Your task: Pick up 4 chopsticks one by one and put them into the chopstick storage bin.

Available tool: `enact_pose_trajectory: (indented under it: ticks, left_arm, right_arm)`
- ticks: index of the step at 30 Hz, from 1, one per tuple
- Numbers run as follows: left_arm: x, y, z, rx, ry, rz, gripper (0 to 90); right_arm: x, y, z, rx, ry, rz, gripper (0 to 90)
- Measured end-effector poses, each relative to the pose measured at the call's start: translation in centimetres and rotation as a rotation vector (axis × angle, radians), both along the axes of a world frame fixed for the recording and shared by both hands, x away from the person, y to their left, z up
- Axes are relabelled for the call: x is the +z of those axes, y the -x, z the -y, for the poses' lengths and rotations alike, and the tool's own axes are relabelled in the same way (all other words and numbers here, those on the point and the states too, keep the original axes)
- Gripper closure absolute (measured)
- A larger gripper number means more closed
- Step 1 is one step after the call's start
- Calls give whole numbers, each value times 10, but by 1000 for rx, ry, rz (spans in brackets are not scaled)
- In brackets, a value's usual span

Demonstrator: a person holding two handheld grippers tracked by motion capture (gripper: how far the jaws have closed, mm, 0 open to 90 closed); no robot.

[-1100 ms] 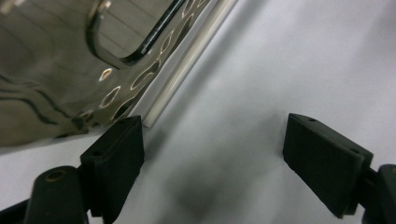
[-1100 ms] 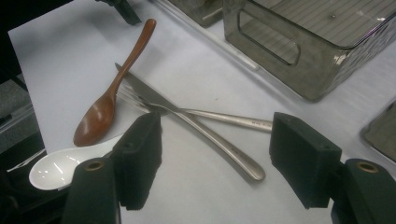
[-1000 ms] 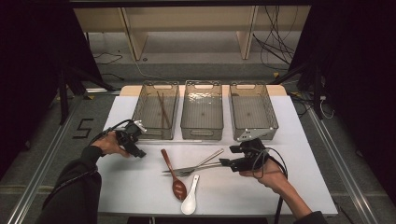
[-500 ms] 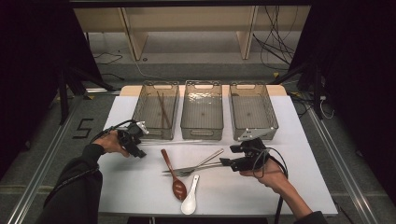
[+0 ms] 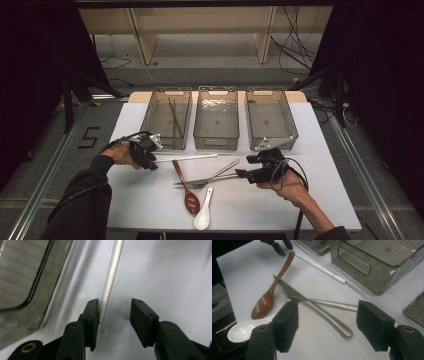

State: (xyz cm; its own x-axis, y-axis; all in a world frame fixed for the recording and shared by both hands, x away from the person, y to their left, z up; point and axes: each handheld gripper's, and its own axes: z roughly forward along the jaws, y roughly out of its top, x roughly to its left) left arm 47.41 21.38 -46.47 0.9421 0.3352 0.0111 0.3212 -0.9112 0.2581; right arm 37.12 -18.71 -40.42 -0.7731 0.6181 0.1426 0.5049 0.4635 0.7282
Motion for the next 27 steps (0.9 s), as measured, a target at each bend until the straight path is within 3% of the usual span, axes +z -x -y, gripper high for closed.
enact_pose_trajectory:
  ticks: [2, 11, 16, 20, 27]
  left_arm:
    - [0, 1, 3, 0, 12, -1, 611]
    - [1, 2, 11, -1, -6, -8, 715]
    - [2, 3, 15, -11, -43, -17, 780]
    - [1, 6, 17, -1, -41, -16, 819]
    - [2, 8, 18, -18, -49, -13, 842]
  right_arm:
    - [0, 0, 0, 1, -1, 0, 353]
    - [0, 0, 1, -1, -3, -1, 353]
    - [1, 1, 0, -1, -3, -5, 352]
    - [0, 0, 1, 1, -2, 1, 353]
    - [1, 0, 1, 0, -1, -4, 353]
